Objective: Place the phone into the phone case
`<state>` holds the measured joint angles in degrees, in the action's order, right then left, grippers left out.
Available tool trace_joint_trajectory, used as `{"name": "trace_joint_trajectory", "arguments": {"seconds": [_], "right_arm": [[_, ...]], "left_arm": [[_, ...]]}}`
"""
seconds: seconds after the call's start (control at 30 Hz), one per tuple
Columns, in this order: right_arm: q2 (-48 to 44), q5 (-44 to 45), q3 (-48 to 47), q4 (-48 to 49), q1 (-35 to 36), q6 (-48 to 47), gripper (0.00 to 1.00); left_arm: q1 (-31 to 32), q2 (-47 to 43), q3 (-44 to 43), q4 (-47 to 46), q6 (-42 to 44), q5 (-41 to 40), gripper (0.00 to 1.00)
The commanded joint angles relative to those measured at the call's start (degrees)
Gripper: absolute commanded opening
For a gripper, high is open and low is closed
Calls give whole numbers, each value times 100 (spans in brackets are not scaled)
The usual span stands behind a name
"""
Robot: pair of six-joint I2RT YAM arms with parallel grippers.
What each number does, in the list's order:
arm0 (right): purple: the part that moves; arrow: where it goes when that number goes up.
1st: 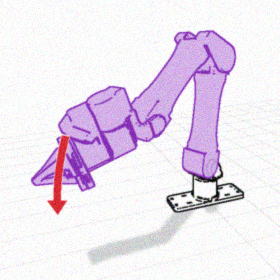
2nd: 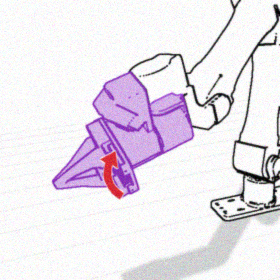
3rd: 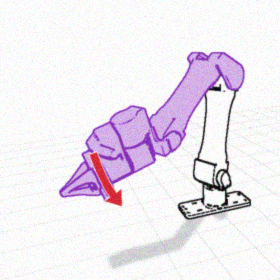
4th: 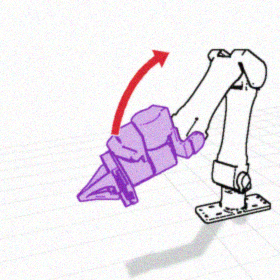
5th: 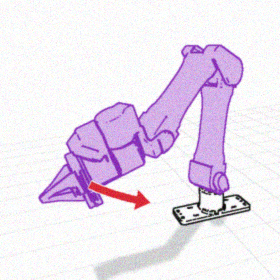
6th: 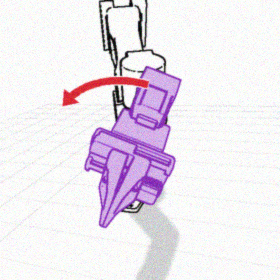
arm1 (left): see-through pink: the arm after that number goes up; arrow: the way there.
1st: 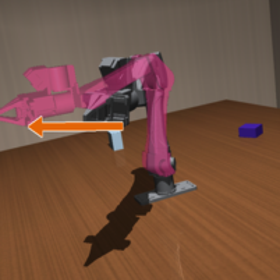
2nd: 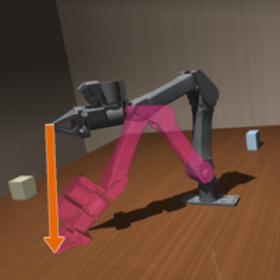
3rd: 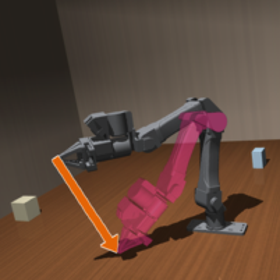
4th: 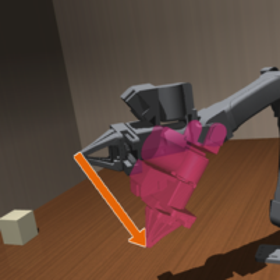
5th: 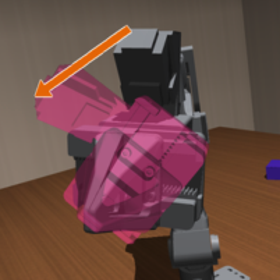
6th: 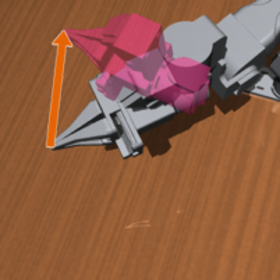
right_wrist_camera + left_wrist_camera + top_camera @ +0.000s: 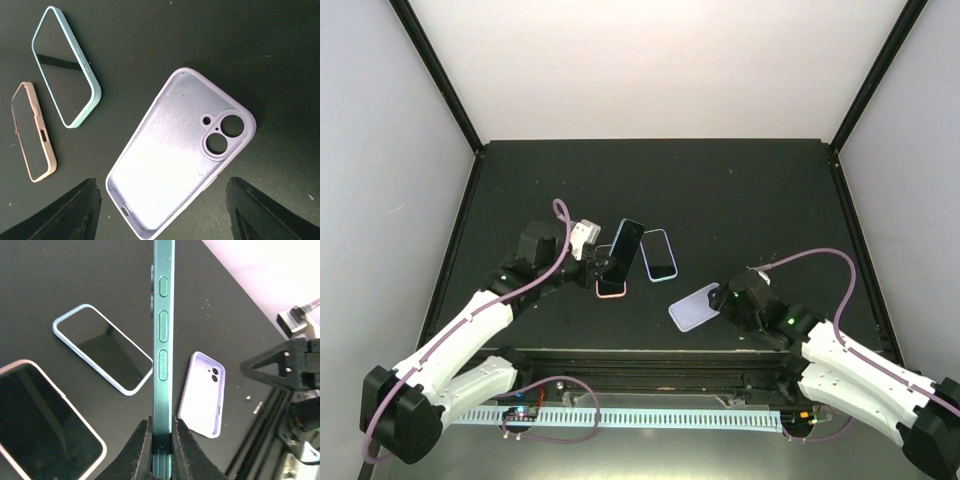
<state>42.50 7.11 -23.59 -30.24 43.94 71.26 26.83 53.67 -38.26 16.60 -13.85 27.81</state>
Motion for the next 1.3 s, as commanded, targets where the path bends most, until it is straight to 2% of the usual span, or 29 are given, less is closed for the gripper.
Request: {"name": "trace_joint_trajectory", "arguments": {"seconds": [0.0, 0.17, 0.3, 0.5, 0.73, 0.93, 1.1, 1.27], "right_arm": [[397, 134, 13, 453, 8, 5, 70], [788, 290, 106, 503, 5, 300, 74], [878, 300, 483, 1012, 9, 584, 75], [1042, 544, 453, 1093, 7, 456, 75], [1558, 590, 434, 1632, -24, 137, 75], [2262, 15, 330, 2912, -108, -1219, 76], [3202, -811, -318, 3126, -117, -2367, 76], [3729, -1486, -539, 3635, -114, -2935, 74]], "left_arm": [[-110, -97, 213, -512, -817, 870, 2], [-117, -8, 360, -514, -981, 1163, 2], [-117, 2, 363, -381, -936, 1213, 2], [-117, -49, 497, -342, -968, 1411, 2], [-114, -165, 953, -762, -1246, 1464, 2], [-102, 49, 1036, -825, -1274, 1583, 2], [-69, 101, 1098, -1016, -1444, 1607, 1], [51, 205, 1187, -1273, -1606, 1531, 2]]}}
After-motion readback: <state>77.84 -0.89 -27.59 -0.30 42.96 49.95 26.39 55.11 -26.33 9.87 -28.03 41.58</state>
